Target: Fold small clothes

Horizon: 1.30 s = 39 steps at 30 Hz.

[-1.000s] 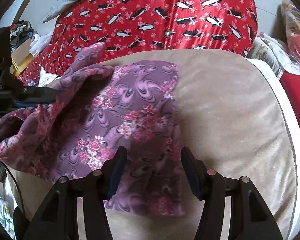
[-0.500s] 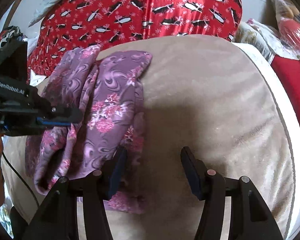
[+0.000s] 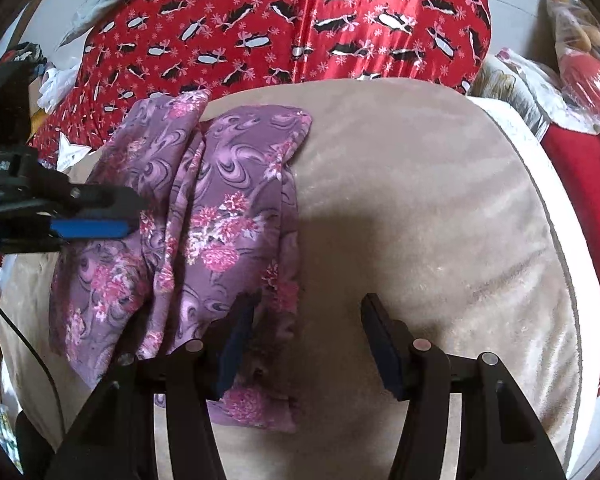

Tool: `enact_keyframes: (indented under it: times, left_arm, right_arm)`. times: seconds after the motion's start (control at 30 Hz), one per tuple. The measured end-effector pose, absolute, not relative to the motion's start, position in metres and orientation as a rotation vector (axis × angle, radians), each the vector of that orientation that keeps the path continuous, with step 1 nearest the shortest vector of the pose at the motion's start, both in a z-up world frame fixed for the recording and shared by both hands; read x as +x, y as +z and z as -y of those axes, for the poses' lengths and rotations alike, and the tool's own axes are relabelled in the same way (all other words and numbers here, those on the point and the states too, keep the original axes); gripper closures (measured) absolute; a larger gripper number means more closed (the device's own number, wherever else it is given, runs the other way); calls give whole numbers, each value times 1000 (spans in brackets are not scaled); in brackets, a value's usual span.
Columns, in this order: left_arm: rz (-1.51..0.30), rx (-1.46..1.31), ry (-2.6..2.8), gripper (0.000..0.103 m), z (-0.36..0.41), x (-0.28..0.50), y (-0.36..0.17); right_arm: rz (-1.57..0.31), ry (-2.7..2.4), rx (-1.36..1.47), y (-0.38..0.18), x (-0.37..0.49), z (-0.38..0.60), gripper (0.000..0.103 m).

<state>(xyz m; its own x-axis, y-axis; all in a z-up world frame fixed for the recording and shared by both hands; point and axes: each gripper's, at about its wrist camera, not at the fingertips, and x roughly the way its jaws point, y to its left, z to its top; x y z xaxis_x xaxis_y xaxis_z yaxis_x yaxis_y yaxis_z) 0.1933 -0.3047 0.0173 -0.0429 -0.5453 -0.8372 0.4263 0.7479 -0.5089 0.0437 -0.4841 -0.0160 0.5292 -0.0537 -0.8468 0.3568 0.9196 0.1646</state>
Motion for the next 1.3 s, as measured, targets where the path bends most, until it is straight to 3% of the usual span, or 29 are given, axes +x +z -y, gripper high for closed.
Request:
enact_keyframes:
  times: [0.23,0.43,0.67,0.77,0.87,1.07,1.1,1.3]
  left_arm:
    - [-1300,-102,-609,60,246,228,25]
    - [-1355,-161,-520,60,205,255,-8]
    - [-1419,-243,-573,52,193,258,-32]
    - [-1411,-242,-578,52,191,258,-29]
    - [-1394,-224,-581,52,193,254,-21]
    - [-1304,-113,-585,48,200,244,-1]
    - [-1297,-76,-573,44,204,242,-3]
    - [-1374,-1,-592,41,225,232,-34]
  right_arm:
    - [-932,-186,441,-2,55,482,45]
    - [-905,-67,564,-8,87,473,43]
    - [-933,-3,589,-27,131,451,41]
    - [-932,25,417,-19,134,425,90]
    - [-894,33,306,-6,128,413,95]
    - [-785,2,382,20,95,444,96]
    - [-785,-13,390,19,93,449,96]
    - [-917,-146,504,-35,81,492,96]
